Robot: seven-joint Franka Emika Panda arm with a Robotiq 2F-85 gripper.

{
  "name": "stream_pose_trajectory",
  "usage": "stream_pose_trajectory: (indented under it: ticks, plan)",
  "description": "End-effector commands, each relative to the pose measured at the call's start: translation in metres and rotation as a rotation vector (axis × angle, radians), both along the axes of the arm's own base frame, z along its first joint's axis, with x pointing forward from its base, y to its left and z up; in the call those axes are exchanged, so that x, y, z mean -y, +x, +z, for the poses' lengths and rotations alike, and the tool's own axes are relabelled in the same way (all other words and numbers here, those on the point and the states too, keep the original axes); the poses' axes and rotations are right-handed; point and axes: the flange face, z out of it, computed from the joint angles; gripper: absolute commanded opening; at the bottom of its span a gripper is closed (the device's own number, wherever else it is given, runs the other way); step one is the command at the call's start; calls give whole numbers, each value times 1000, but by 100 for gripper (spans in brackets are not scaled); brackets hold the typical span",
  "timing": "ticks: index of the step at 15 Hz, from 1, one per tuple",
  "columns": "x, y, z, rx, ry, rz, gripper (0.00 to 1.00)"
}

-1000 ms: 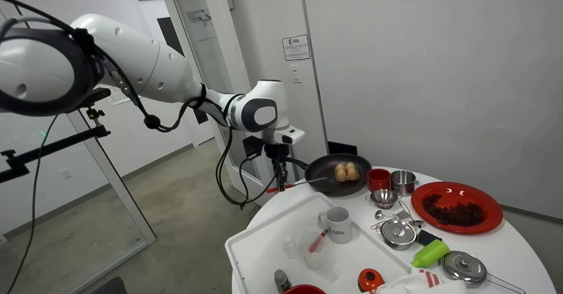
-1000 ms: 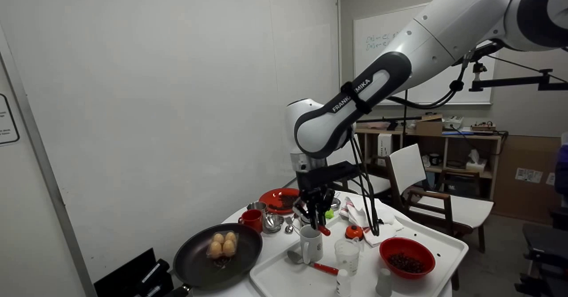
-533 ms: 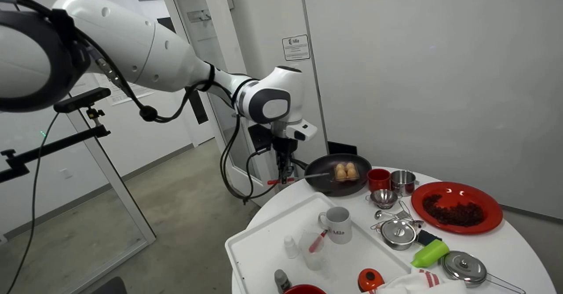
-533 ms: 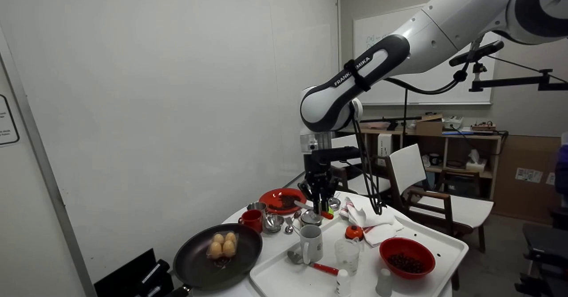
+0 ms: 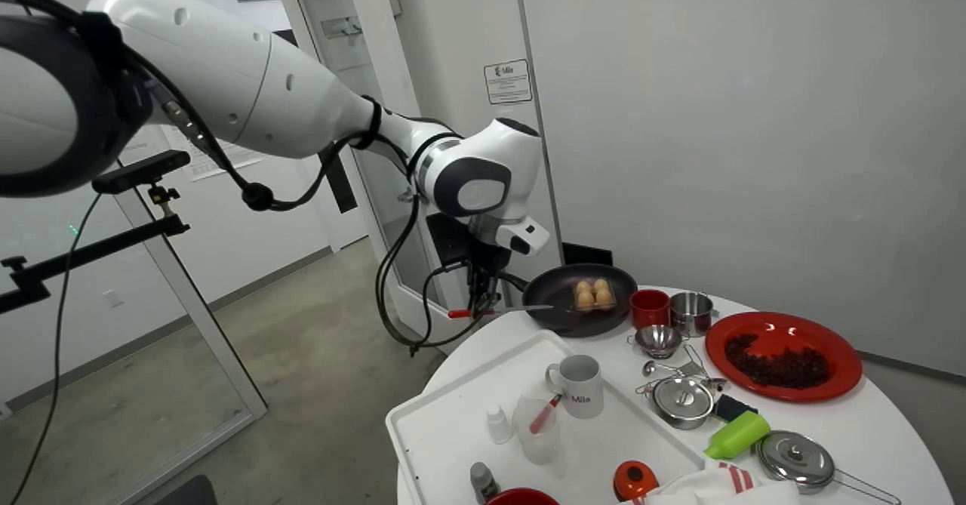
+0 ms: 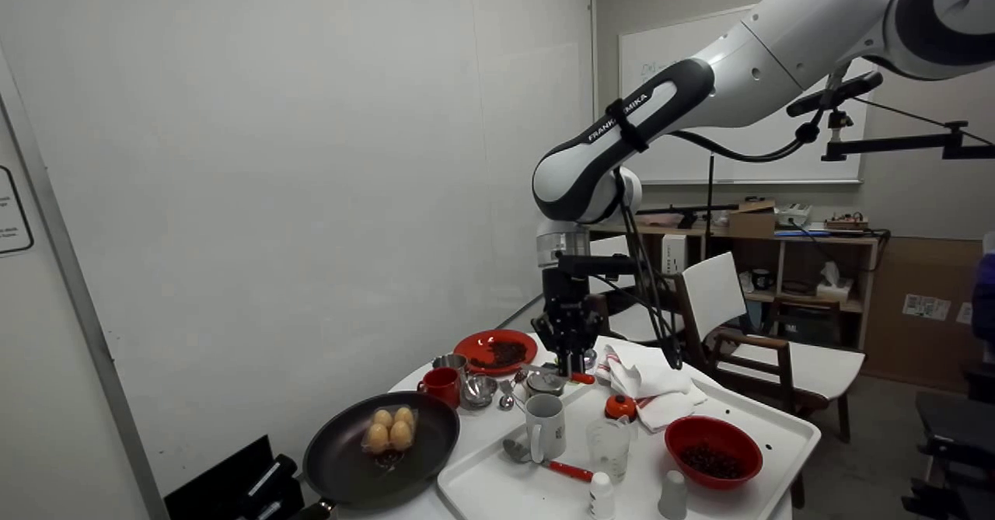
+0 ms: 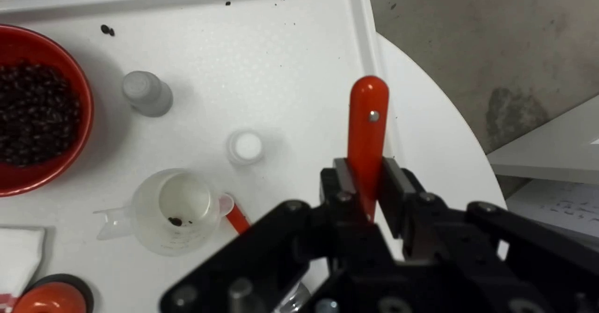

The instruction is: Pick the knife and put it in the cup

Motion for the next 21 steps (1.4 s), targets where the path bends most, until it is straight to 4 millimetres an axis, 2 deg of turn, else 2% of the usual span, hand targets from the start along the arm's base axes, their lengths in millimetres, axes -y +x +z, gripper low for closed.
stream_pose_trajectory:
  ticks: [1, 2, 3, 5, 7, 9, 10, 18, 21]
  plan:
    - [-34, -16, 0, 55, -100, 34, 8]
    - [-49, -21, -8, 65, -122, 71, 9]
    - [-24, -4, -10, 45, -62, 37, 19]
    - [-49, -12, -18, 54, -91, 72, 19]
    - [-59, -15, -19, 56, -100, 82, 19]
    - [-54, -15, -18, 56, -105, 75, 19]
    - [-51, -14, -18, 57, -107, 71, 6]
    - [-33, 9, -47, -16, -133, -45, 7]
    - [-23, 18, -52, -52, -130, -77, 7]
